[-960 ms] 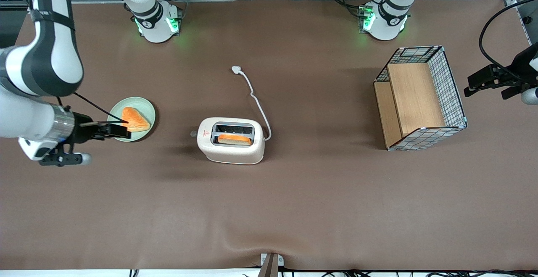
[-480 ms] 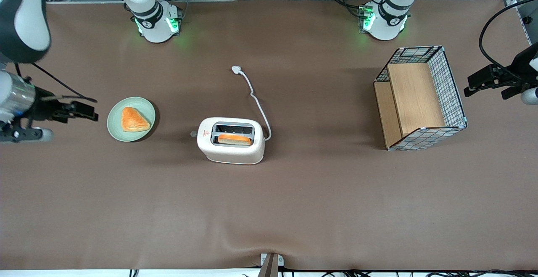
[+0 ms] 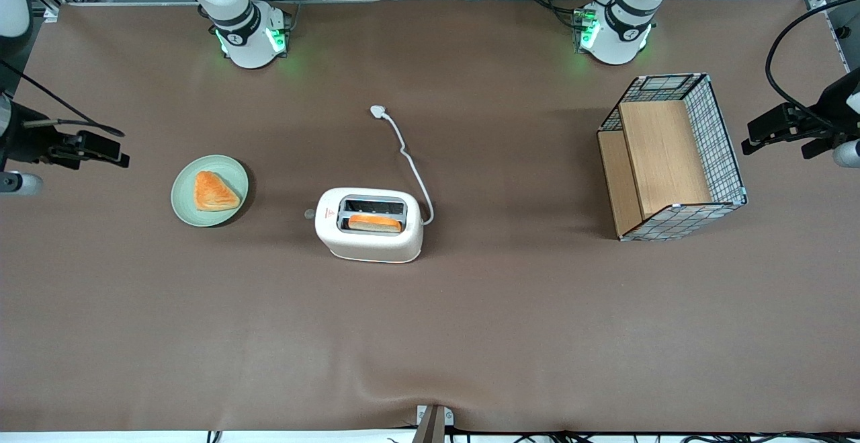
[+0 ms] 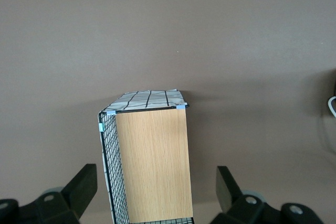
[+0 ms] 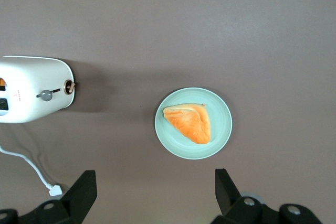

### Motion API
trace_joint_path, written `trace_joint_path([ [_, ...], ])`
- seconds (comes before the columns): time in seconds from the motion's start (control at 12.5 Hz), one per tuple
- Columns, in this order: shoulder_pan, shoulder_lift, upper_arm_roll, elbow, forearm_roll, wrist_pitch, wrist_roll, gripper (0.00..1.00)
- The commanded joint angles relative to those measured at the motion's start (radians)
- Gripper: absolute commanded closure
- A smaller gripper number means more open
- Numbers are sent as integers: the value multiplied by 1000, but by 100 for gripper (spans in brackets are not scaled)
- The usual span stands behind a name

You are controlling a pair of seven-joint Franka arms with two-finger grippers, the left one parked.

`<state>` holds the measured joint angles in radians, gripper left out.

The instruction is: Press toaster button with right arm

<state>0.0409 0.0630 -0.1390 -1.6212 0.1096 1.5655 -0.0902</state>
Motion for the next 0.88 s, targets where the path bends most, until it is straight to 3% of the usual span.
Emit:
trace_joint_path([
  [0.0, -49, -66, 78, -34, -76, -31, 50, 0],
  [0.24, -56, -91, 84, -20, -84, -48, 56, 0],
  [0.8, -81, -92, 84, 0, -33, -65, 113, 0],
])
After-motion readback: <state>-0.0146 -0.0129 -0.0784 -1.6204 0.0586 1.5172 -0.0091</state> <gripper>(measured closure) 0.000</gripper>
